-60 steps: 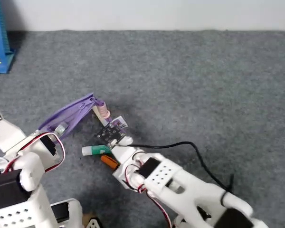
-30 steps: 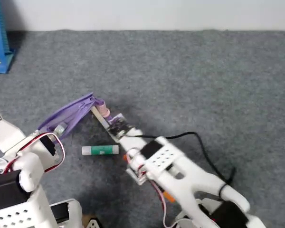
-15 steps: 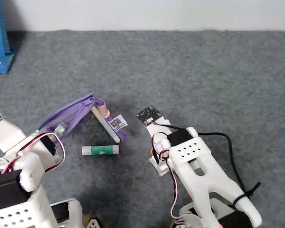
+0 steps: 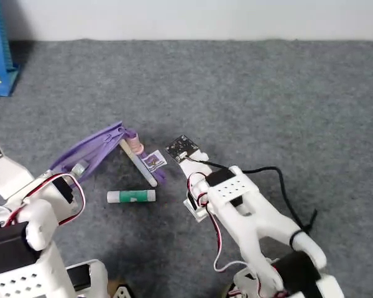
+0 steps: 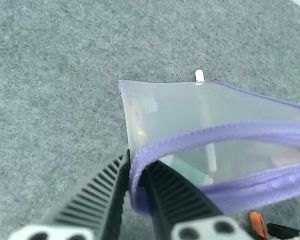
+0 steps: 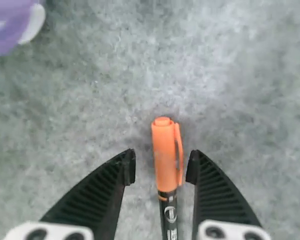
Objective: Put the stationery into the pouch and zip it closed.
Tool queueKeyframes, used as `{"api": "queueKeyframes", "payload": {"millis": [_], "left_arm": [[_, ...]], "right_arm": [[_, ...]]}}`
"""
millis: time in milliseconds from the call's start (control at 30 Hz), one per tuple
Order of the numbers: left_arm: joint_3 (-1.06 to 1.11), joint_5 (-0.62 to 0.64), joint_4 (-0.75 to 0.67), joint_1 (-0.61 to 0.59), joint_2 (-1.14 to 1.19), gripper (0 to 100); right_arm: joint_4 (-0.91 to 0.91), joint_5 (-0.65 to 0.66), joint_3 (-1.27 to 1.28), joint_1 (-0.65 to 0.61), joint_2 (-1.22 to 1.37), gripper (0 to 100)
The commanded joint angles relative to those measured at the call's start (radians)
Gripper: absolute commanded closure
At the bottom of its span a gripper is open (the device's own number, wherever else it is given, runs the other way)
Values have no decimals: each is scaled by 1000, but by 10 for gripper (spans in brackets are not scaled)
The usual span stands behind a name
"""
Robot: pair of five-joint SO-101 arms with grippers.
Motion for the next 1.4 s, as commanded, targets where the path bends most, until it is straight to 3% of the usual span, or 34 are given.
{"api": "queueKeyframes", "payload": {"millis": [0, 100, 333, 633, 867, 1067, 1367], "left_arm": [[-50, 2, 17, -9, 5, 990], [-50, 2, 17, -9, 5, 990], [-50, 2, 18, -9, 5, 990], [-50, 2, 18, -5, 5, 990], [-51, 2, 17, -2, 8, 990], [-51, 2, 17, -2, 9, 990], [-50, 2, 17, -2, 6, 990]], "right_arm": [[-48, 8, -21, -1, 35, 891], [-74, 8, -21, 1, 50, 998], [19, 5, -21, -1, -110, 991], [200, 3, -23, -35, -725, 991], [199, 2, -25, -217, -1095, 991], [-10, -78, -38, -317, -1182, 991], [-522, -126, -32, -492, -1213, 991]]}}
